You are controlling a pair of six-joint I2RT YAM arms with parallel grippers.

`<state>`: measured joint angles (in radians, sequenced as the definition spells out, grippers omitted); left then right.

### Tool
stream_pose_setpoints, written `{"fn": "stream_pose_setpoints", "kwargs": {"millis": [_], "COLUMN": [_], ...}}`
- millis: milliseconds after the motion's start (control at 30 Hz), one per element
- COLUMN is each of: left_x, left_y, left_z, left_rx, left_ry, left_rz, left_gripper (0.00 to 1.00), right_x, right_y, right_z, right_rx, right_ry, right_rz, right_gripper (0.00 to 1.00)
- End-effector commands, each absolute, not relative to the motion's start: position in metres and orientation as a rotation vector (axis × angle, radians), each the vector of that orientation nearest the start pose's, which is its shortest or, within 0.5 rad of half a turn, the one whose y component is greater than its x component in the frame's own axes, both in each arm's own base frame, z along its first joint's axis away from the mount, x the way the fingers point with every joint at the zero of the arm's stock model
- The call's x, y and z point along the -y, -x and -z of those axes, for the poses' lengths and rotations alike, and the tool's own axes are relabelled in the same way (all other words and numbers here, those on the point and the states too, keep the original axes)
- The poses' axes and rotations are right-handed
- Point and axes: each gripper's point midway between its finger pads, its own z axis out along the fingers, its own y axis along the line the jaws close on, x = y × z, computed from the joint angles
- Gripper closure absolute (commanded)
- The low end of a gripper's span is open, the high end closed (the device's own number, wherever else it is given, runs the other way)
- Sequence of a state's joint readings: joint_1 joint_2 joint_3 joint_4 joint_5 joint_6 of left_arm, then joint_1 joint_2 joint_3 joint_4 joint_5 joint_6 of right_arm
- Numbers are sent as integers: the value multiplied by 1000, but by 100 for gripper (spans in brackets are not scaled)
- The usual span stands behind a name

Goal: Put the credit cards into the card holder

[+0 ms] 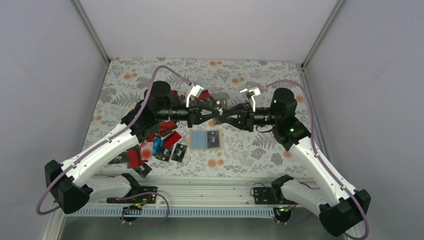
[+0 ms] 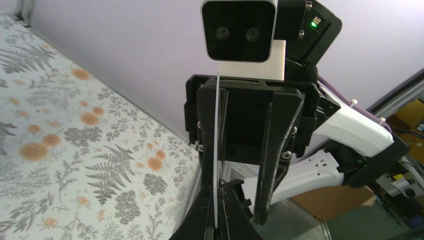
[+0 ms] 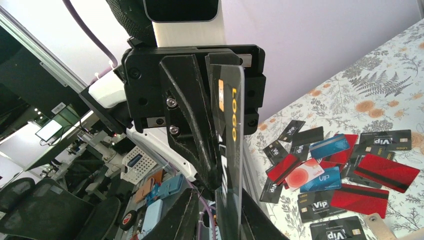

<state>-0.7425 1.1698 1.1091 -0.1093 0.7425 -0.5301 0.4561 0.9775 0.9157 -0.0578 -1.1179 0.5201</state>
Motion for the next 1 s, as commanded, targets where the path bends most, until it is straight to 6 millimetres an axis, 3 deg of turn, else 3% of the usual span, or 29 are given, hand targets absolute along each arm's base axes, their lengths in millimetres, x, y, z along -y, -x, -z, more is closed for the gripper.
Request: {"fn": "stream_pose_setpoints", "kwargs": {"millis": [0,333,567,833,867,967], "left_x": [331,323,321,322,321,315], "left_y": [-183,-177,-179,-184,-187,-199], "left_z": [-364,-362,-359,-349,-345,-326], "left_rx": [-1817,-1829,-1842,-1868,-1884,-1965], "left_ry": [-853,-868,-863,-840,-826,-750], "left_rz": [1533,1497,1472,1450,1434,1344], "left_gripper": [98,98,98,97,94,73], "right_x": [-261,-258,-259,-259,-259,-260], "right_y": [-169,-179,-173,-167,-170,-183], "right_z": [-374,-380,-380,-371,-368,-343], "right_rx": [-1646,-1674,-1665,-1680,-1702,-1813], "right_ry": [917,886,920,937,917,836], "right_rz": [-1615,-1518,-1550,-1592,-1586,-1558], "right_gripper": [82,81,95,96,96,96]}}
